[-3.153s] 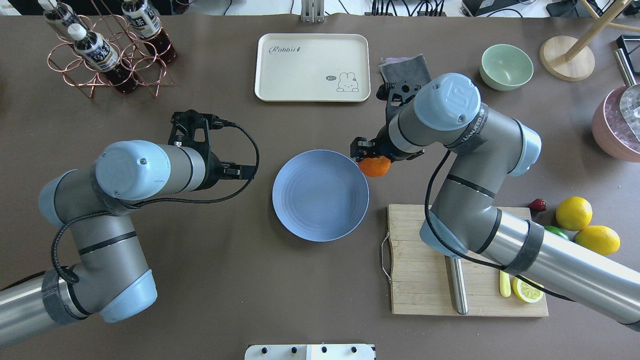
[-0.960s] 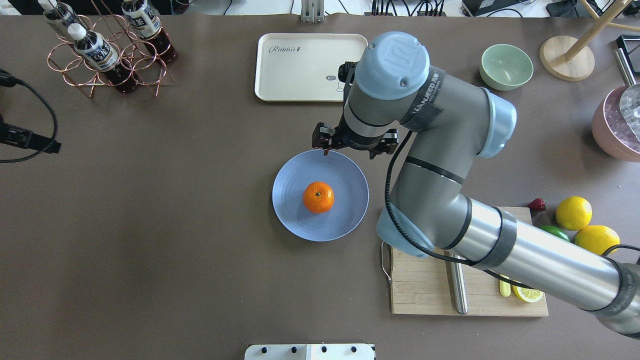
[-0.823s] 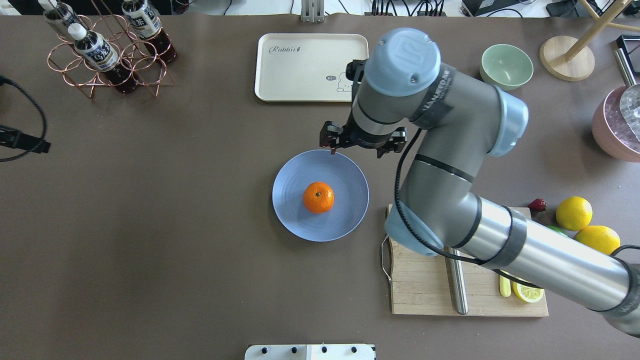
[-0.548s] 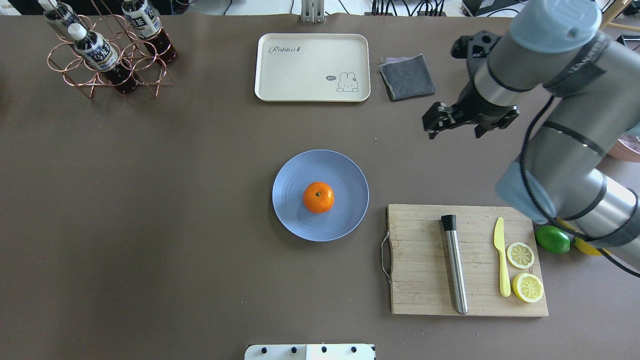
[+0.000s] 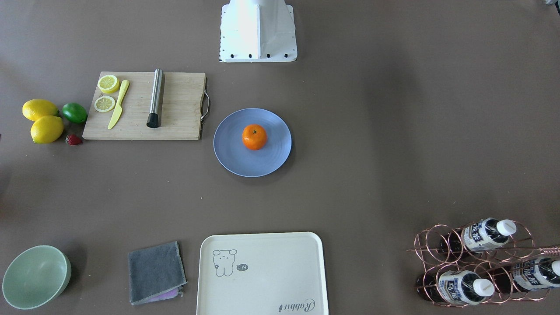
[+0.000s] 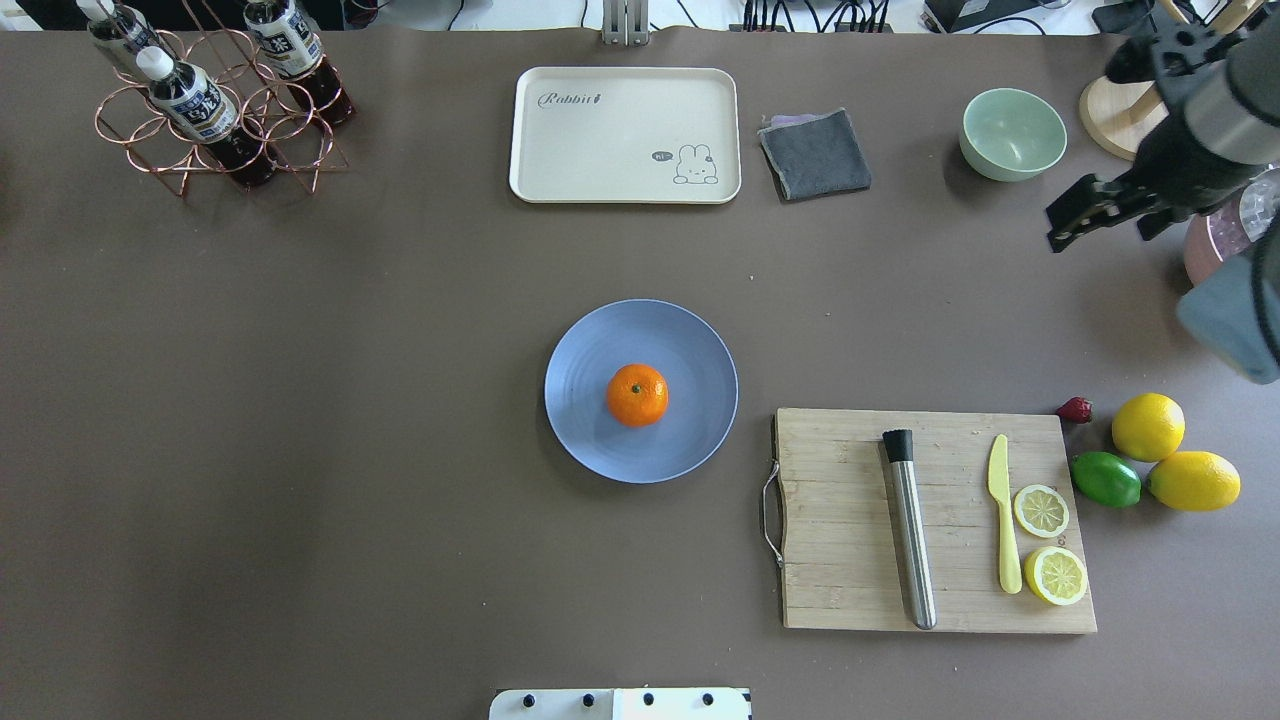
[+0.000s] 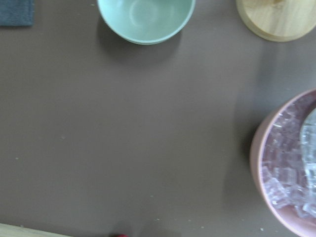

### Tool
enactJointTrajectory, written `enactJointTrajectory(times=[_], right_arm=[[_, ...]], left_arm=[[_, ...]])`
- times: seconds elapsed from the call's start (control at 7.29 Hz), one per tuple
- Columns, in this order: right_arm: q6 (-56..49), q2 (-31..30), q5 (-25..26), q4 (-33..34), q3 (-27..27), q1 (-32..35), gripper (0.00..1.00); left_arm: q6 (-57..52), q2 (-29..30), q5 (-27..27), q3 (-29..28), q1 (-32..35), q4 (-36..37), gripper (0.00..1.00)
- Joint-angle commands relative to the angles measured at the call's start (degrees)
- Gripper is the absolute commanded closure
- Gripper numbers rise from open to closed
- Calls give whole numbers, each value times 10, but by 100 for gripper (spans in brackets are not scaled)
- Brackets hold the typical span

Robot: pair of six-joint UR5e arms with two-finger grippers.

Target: Pick orange to plate

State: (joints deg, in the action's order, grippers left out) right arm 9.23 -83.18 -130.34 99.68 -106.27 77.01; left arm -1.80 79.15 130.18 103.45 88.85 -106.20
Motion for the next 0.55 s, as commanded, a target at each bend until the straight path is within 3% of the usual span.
enactJointTrajectory(times=[0.0,0.41], right_arm=[[-98,-58,-6,-5,27,72,0],[-98,-87,-10,-4,30,109,0]], left_arm=[[-2,1,1,-17,4,4,2],[-1,2,1,-18,4,1,2]])
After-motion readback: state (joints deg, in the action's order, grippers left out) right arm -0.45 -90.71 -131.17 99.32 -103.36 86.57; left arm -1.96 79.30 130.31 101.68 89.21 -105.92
